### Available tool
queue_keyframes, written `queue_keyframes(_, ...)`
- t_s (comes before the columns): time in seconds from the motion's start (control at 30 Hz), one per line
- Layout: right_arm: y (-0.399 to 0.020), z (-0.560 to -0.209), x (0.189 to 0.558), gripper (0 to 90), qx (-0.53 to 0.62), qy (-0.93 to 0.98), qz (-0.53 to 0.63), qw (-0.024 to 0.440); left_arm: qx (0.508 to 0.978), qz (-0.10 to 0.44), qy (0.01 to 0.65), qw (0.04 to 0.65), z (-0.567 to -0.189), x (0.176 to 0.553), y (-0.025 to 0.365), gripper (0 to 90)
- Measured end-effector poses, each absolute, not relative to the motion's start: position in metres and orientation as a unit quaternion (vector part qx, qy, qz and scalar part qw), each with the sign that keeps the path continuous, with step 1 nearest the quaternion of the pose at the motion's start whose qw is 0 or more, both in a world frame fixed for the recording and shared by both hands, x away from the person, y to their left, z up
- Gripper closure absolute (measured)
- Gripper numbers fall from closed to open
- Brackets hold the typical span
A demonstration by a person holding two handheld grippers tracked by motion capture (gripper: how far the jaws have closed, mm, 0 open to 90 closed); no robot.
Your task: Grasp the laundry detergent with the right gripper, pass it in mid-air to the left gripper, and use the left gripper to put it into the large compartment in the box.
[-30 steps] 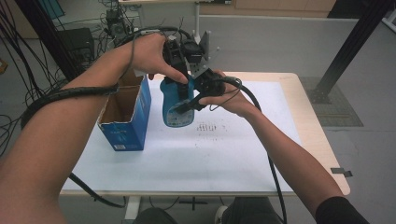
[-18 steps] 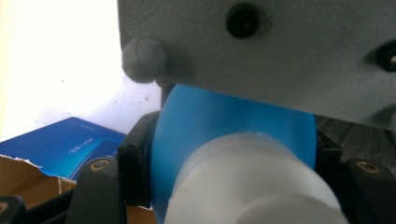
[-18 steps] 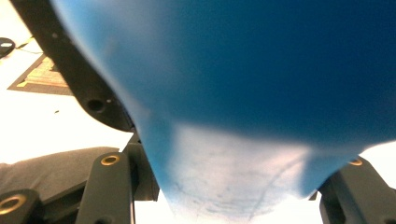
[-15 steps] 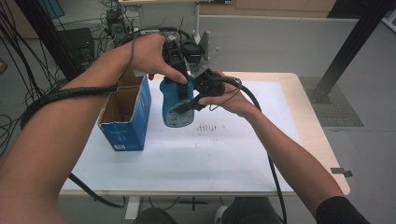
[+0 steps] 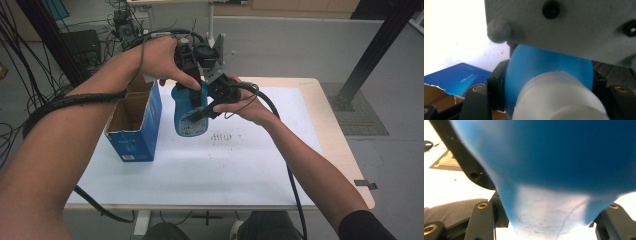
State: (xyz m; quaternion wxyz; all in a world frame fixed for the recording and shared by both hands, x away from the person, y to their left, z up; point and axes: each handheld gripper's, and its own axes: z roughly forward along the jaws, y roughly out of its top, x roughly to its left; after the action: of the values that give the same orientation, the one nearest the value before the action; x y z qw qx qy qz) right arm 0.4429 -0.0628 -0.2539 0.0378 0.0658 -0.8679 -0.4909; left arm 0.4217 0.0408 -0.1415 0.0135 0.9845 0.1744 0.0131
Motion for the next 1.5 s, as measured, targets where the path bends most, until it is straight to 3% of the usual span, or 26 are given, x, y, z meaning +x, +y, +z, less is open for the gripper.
queue_keyframes(0.77, -0.066, -0.254, 0.442, 37.6, 0.061, -0.862, -0.501, 0.036, 0.984, 0.014, 0.177, 0.014, -0.138, 0.419, 0.039, 36.5)
queue_keyframes(0.97, -0.069, -0.256, 0.439, 25.5, 0.033, -0.867, -0.494, 0.055, 0.984, 0.016, 0.178, 0.008, -0.139, 0.418, 0.039, 36.5)
queue_keyframes(1.33, -0.091, -0.266, 0.435, 0.3, -0.015, -0.897, -0.44, 0.023, 0.98, 0.016, 0.2, -0.007, -0.14, 0.417, 0.042, 36.4)
queue_keyframes(1.5, -0.105, -0.268, 0.43, 0.3, -0.043, -0.9, -0.433, 0.019, 0.977, 0.016, 0.215, -0.004, -0.138, 0.415, 0.043, 36.4)
